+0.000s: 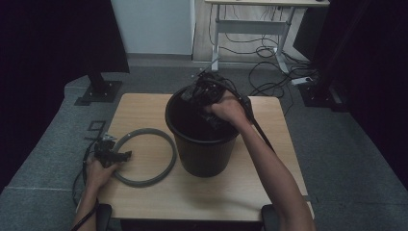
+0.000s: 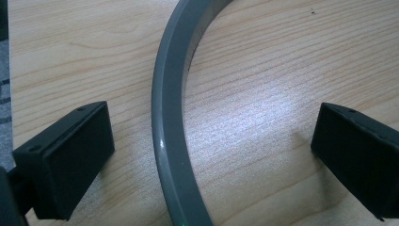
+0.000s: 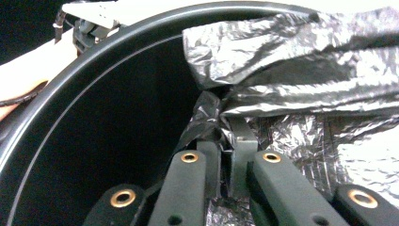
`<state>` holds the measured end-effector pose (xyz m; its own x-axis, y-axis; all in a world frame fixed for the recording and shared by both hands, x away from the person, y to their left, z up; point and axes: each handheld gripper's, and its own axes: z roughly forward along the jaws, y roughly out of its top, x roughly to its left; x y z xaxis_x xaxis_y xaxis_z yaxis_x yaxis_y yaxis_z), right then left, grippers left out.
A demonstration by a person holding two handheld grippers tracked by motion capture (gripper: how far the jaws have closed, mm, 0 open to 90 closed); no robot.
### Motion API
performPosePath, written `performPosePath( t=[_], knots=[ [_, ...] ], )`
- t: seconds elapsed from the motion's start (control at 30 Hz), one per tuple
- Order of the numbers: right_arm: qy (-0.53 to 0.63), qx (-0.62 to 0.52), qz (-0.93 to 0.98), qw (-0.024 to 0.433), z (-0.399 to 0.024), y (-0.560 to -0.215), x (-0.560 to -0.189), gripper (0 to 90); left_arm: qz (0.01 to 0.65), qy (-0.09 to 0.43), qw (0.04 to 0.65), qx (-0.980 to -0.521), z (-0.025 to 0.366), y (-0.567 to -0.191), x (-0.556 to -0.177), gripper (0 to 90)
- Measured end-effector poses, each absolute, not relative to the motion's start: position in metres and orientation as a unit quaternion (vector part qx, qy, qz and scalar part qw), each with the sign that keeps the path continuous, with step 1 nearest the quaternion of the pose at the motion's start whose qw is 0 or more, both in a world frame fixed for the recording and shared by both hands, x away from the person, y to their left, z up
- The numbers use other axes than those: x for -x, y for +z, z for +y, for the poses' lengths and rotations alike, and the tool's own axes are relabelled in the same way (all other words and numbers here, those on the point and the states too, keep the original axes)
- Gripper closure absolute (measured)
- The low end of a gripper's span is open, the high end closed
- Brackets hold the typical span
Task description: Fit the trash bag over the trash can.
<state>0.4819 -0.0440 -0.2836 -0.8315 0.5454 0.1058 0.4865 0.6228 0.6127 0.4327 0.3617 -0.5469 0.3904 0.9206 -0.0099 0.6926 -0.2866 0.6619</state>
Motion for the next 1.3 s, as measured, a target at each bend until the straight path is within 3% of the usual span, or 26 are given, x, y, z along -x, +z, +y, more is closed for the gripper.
performPosePath(
  t=[0.23, 0.3, 0.43, 0.53, 1.03, 1.3],
  knots=[
    [0.309, -0.266, 0.913, 0.014, -0.014, -0.309, -0.485, 83.1, 0.517, 0.191, 0.298, -0.78, 0.362, -0.547, -0.433, 0.0],
    [0.298, -0.261, 0.918, 0.009, -0.009, -0.314, -0.486, 79.0, 0.516, 0.191, 0.298, -0.78, 0.362, -0.547, -0.433, 0.0],
    [0.278, -0.269, 0.922, 0.016, -0.012, -0.32, -0.491, 43.2, 0.516, 0.19, 0.298, -0.78, 0.362, -0.547, -0.433, 0.0],
    [0.276, -0.268, 0.923, 0.035, -0.02, -0.316, -0.49, 31.1, 0.515, 0.19, 0.299, -0.781, 0.362, -0.547, -0.433, 0.0],
    [0.301, -0.271, 0.909, 0.097, -0.074, -0.274, -0.483, 29.0, 0.515, 0.19, 0.299, -0.781, 0.361, -0.547, -0.433, 0.0],
    [0.306, -0.323, 0.881, 0.161, -0.109, -0.261, -0.502, 29.5, 0.515, 0.19, 0.298, -0.781, 0.361, -0.547, -0.433, 0.0]
  ],
)
